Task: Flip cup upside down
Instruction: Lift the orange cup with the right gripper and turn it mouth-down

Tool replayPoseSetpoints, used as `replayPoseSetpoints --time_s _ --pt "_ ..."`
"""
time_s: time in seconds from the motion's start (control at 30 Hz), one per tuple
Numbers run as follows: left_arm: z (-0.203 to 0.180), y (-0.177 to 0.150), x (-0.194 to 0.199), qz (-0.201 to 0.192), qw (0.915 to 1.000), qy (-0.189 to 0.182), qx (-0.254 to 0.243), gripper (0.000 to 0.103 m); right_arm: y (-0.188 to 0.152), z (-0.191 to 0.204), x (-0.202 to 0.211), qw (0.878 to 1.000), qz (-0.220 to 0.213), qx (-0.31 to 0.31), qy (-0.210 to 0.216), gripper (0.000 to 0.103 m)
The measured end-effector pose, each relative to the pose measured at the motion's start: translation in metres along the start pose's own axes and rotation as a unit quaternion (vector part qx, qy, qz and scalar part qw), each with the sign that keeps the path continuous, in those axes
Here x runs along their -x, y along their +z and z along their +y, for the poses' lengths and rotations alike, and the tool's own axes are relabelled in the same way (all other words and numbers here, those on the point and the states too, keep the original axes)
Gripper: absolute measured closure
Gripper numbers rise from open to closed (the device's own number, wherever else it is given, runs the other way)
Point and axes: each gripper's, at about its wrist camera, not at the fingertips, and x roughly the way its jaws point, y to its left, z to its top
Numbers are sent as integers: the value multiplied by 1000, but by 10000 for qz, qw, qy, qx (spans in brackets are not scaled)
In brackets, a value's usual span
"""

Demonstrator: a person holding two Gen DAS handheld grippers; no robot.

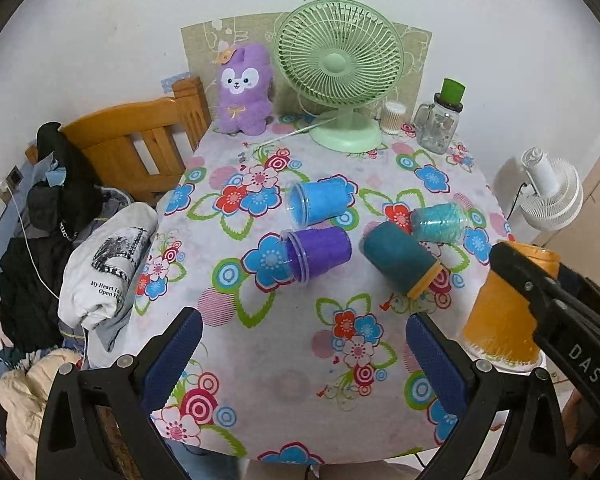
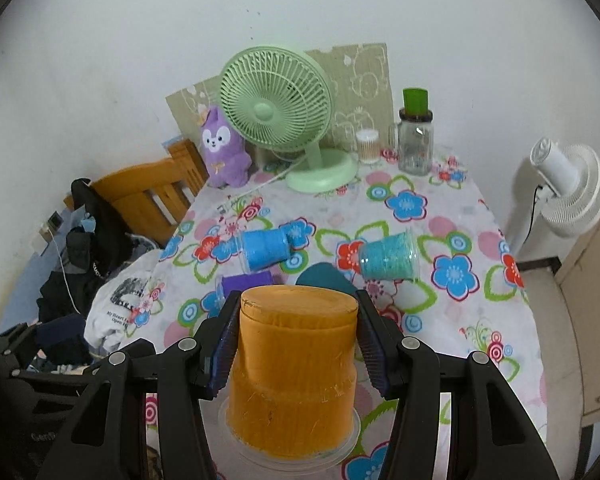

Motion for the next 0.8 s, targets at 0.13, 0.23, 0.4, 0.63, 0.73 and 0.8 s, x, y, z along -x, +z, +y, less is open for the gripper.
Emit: replayPoseSetpoints --time_s 0.13,0.23,0.4,0.63,0.73,0.8 --pt "5 -5 -14 -13 9999 -38 -136 0 -13 4 -9 9996 -247 121 -87 46" --pt "7 -8 -32 -6 9997 -116 -230 0 -25 5 -22 9990 -401 135 -154 46" --pt "13 -14 -54 -19 9993 -196 -332 0 -43 7 -48 9983 -519 129 -246 46" --pt "27 -23 -87 -88 9987 -301 -393 0 -68 16 -78 9946 -812 261 -586 46" --pt "33 -27 -97 -91 9985 -337 -411 0 -77 22 -88 9922 -972 383 -687 46" --pt "38 -30 -106 -59 9985 -347 -414 0 -80 26 -95 9904 -1024 437 -821 46"
